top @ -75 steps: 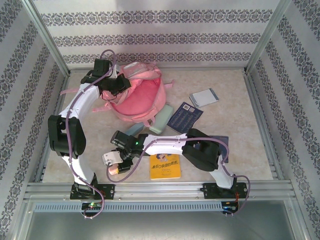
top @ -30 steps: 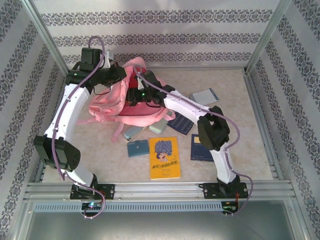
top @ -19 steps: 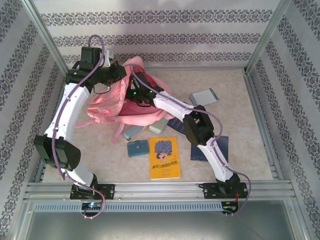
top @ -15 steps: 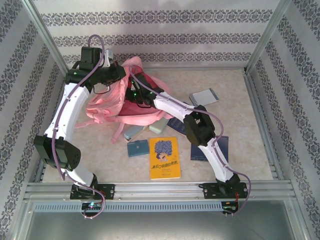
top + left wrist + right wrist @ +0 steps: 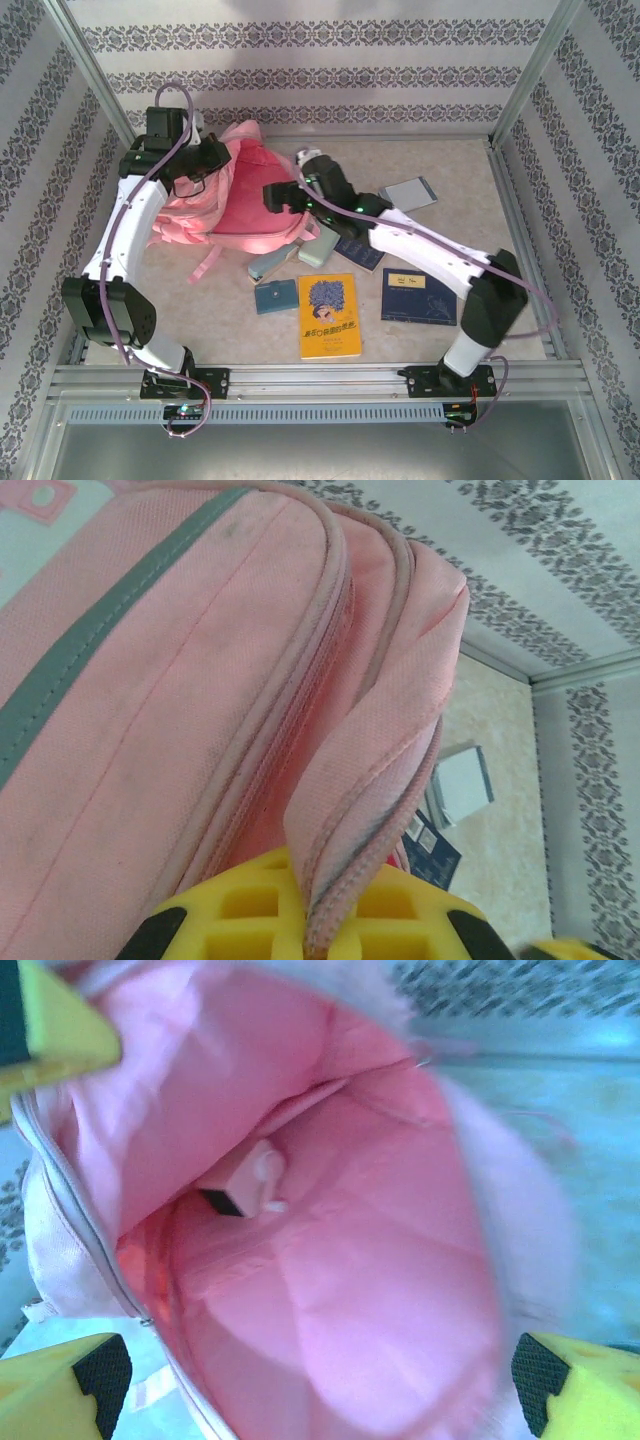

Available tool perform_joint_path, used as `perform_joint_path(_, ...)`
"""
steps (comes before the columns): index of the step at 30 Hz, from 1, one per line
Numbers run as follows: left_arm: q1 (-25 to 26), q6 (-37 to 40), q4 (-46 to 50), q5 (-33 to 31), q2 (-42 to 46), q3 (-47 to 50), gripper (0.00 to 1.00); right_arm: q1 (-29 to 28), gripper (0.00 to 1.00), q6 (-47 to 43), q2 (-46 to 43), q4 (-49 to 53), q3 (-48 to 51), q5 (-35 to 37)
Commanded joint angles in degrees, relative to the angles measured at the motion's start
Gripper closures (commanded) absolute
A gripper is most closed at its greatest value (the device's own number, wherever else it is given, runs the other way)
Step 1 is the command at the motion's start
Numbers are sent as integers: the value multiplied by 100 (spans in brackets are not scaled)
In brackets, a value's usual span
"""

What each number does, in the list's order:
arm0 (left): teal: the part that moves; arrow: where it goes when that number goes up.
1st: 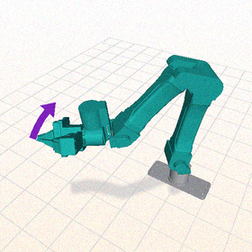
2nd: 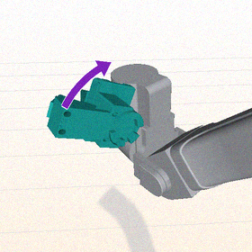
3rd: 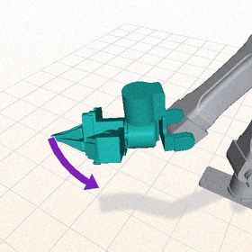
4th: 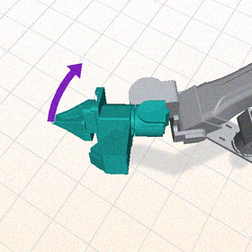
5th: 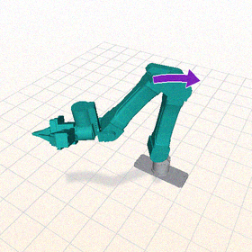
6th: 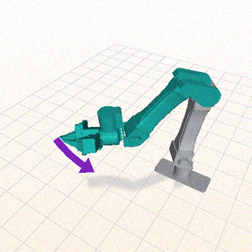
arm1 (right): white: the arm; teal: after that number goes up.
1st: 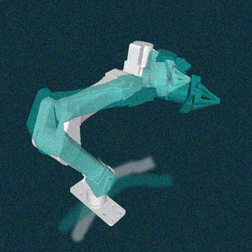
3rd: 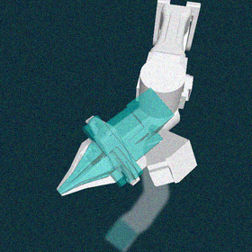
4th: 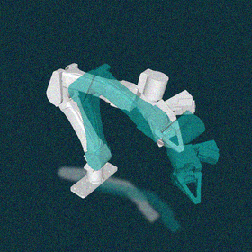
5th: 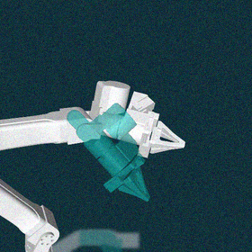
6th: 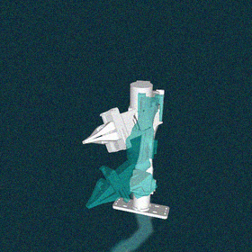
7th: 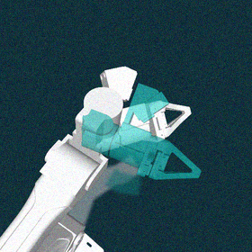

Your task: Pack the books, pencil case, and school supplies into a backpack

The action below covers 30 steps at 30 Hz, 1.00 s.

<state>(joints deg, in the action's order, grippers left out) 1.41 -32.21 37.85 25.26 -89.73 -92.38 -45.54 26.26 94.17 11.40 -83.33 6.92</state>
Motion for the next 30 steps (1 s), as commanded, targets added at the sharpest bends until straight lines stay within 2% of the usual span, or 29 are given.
perform_joint_path(1, -44, -127, -695, 0, 83, 77, 100, -119, 2, -573, -24, 1010, -467, 1254)
perform_joint_path(3, -44, -146, -729, 61, 39, 154, 100, -493, 2, -1045, 54, 1975, -1033, 2380)
perform_joint_path(5, -44, -171, -797, 87, 42, 261, 100, -631, 2, -1035, -115, 2160, -1000, 2558)
perform_joint_path(7, -44, -239, -921, 137, 68, 406, 100, -503, 2, -750, -468, 2115, -629, 2185)
perform_joint_path(10, -45, -404, -1132, 236, 109, 716, 100, -47, 2, -315, -1098, 1278, 352, 976)
perform_joint_path(12, -41, -528, -1298, 176, 185, 1014, 100, 228, 2, 290, -1181, 1493, 439, 645)
perform_joint_path(16, -44, -819, -1751, -478, 496, 1695, 100, 412, 2, 1189, -592, 2850, -124, 307)
perform_joint_path(18, -44, -956, -1873, -500, 520, 1797, 100, 451, 2, 1772, -255, 3344, -283, 384)
perform_joint_path(20, -53, -1013, -1879, -432, 484, 1771, 100, 538, 2, 2264, 114, 3803, -459, 89)
perform_joint_path(22, -84, -1030, -1851, -410, 474, 1767, 100, 557, 3, 2771, 387, 3862, -465, -278)
perform_joint_path(30, -262, -1209, -1939, -187, 452, 1873, 100, 339, 6, 4127, 1347, 3664, -664, -850)
